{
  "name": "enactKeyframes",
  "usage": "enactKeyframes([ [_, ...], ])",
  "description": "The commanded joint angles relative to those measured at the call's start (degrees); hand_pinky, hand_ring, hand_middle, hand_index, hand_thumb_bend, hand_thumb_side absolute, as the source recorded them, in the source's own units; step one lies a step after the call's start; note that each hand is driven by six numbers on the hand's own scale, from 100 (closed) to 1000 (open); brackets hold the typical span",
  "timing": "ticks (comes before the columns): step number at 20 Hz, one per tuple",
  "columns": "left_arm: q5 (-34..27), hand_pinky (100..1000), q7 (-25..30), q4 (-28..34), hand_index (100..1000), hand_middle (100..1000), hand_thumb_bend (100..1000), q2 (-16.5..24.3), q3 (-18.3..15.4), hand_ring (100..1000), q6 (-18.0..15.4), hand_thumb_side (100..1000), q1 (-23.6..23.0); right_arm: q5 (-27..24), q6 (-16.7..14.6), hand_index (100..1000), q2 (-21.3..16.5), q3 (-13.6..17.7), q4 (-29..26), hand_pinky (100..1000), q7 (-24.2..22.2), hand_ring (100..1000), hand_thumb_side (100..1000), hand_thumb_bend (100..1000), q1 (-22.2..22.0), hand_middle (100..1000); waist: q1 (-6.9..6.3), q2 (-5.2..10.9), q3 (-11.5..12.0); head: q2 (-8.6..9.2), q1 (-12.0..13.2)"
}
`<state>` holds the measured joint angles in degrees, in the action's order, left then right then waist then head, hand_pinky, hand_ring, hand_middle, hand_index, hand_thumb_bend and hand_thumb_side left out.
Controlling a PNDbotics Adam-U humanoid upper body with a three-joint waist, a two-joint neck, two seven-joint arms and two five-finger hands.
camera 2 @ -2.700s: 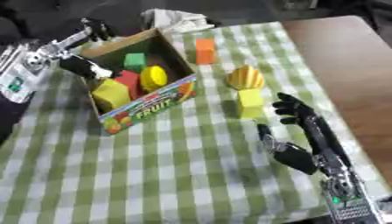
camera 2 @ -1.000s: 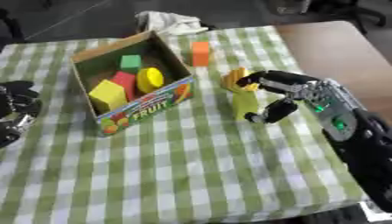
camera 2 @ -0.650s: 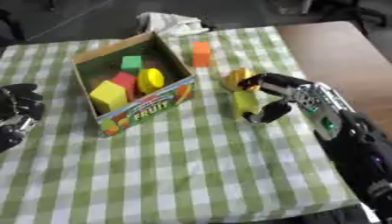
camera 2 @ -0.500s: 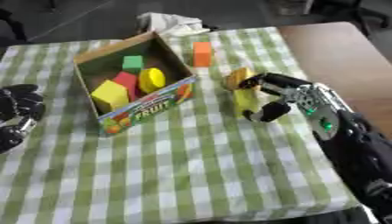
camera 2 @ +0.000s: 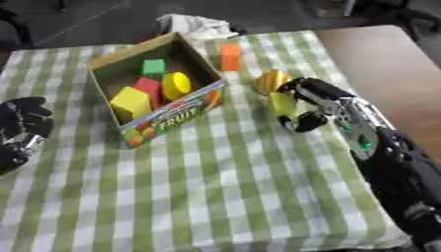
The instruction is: Pick up objects on the table and place them in the box.
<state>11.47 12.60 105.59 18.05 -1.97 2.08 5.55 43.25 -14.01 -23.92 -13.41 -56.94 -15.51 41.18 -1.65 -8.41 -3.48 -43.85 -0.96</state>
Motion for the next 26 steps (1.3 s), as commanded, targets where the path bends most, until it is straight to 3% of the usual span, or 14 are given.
enactKeyframes([
  [1,-0.05,641,0.33,1.12,832,651,321,0.30,-0.36,666,-0.03,504,0.18,-1.10,-0.19,764,-1.04,0.68,-2.72,724,0.06,631,100,217,2.03,519,0.07,0.82,0.15,-0.26,0.25],
  [5,-0.14,641,0.73,1.08,832,650,319,0.13,-0.28,665,0.03,506,-0.02,-4.98,-0.14,768,-1.46,-0.17,-7.27,727,-2.95,636,100,209,5.29,522,0.06,1.03,0.40,-0.26,0.10],
  [9,-0.31,641,1.67,0.98,831,650,317,-0.47,0.25,664,-0.10,508,-0.33,-6.00,0.24,778,0.77,-1.26,-8.30,731,-5.66,648,100,211,10.67,534,-0.13,1.57,1.47,-0.26,-0.45],
  [12,-0.52,641,2.75,0.97,830,649,316,-1.00,0.94,664,-0.34,509,-0.33,-3.48,0.82,801,4.43,-0.66,-4.29,733,-6.15,662,100,214,14.37,558,-0.32,1.94,3.20,-0.26,-1.49],
  [17,-0.71,640,4.56,1.01,830,648,313,-1.74,1.91,663,-0.77,510,-0.09,3.61,1.89,863,10.59,2.89,5.19,740,-3.22,708,121,223,17.60,619,-0.30,2.12,6.94,-0.26,-4.16],
  [19,-0.79,640,4.96,1.00,830,647,313,-1.86,2.13,663,-0.85,510,0.08,6.78,2.45,898,12.42,4.28,8.38,748,-2.14,744,184,252,18.08,681,-0.29,2.08,8.16,-0.26,-5.24],
  [20,-0.85,640,5.09,1.00,830,646,312,-1.97,2.21,662,-0.87,510,0.19,8.14,2.78,915,13.22,4.99,9.65,751,-1.35,767,309,307,18.21,723,-0.31,2.02,8.67,-0.26,-5.74],
  [22,-0.97,640,5.30,1.00,828,646,312,-2.16,2.35,662,-0.88,511,0.38,10.40,3.36,932,14.42,5.95,11.42,759,0.77,797,410,362,18.37,768,-0.33,1.89,9.34,-0.26,-6.51],
  [26,-0.99,639,5.57,1.00,824,646,309,-2.20,2.39,662,-0.82,513,0.45,14.67,3.69,974,15.01,5.50,11.30,776,4.00,836,531,414,18.48,842,-0.13,1.72,9.42,-0.26,-6.88],
])
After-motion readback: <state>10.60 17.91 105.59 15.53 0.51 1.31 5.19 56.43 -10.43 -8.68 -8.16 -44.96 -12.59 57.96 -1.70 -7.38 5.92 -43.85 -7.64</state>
